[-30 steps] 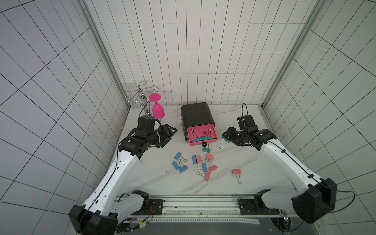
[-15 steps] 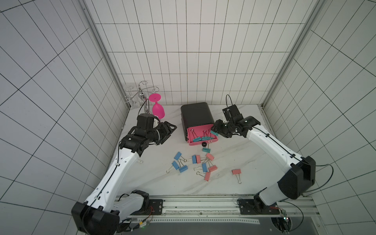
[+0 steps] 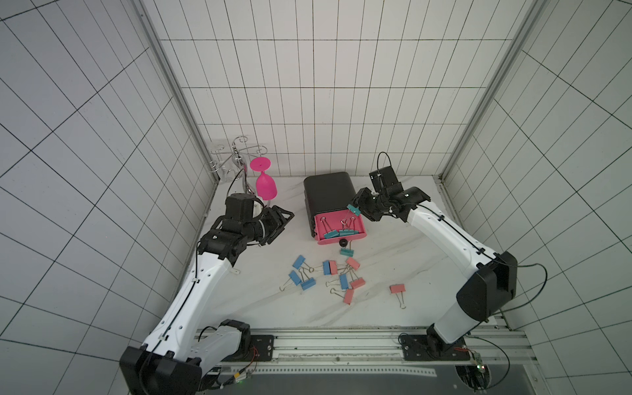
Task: Put the binder clips in the drawer according to color
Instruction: Place the binder clip in the drawer.
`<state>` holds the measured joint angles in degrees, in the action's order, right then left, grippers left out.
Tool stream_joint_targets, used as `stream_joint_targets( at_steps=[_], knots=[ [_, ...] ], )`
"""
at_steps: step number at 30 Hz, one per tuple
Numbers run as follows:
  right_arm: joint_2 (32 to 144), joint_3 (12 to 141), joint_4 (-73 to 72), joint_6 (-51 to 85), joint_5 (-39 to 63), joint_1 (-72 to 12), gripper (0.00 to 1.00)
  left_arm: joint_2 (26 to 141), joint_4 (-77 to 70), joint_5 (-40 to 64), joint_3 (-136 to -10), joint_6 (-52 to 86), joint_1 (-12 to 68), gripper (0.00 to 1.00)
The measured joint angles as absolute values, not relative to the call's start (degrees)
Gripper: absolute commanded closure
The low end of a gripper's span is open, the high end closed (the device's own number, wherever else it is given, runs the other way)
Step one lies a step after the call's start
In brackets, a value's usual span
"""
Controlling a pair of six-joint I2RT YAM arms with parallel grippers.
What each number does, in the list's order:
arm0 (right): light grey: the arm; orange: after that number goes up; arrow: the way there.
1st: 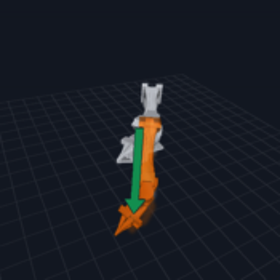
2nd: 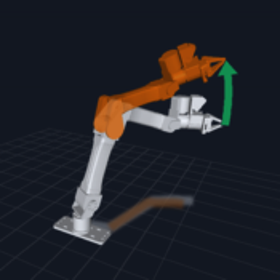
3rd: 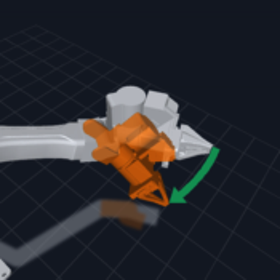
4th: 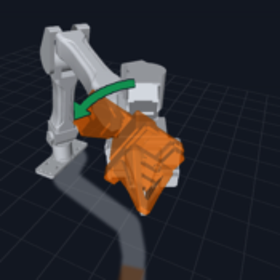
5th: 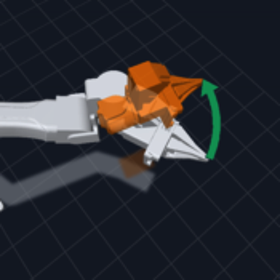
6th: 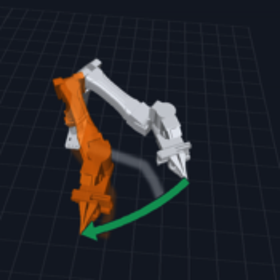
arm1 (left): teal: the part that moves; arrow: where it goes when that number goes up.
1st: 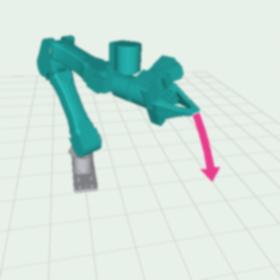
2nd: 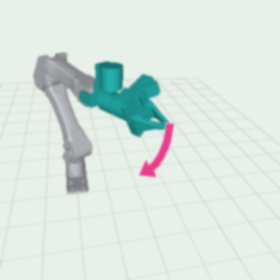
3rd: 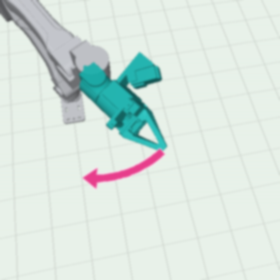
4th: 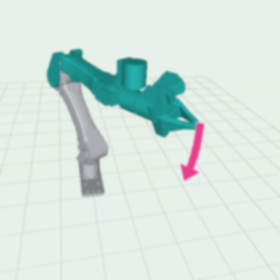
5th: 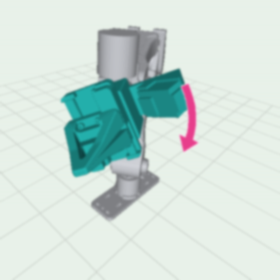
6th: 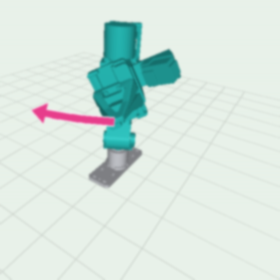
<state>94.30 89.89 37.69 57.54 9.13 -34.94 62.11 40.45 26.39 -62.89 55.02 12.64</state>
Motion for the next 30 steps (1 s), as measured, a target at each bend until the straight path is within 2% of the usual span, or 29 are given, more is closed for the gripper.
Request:
stream_joint_targets(
  at_steps=[7, 14, 22, 26, 30],
  knots=[
    [94.3, 89.7, 37.6, 56.7, 8.7, -35.0, 0.31, 60.7, 40.5, 26.9, -61.6, 54.7, 12.6, 0.33],
    [89.5, 88.6, 41.5, 50.8, 6.1, -35.7, 0.37, 58.5, 41.2, 26.8, -61.0, 53.5, 12.6, 0.33],
    [71.2, 70.4, 45.2, 44.8, 2.9, -36.9, 0.43, 50.7, 43.0, 26.5, -51.0, 53.1, 12.6, 0.33],
    [66.1, 59.7, 46.0, 45.1, 2.2, -37.1, 0.44, 48.5, 44.1, 26.5, -46.2, 53.1, 12.6, 0.33],
    [65.3, 51.3, 45.1, 46.8, 3.3, -36.9, 0.56, 48.0, 44.9, 27.0, -43.0, 53.5, 12.6, 0.34]
  ],
)
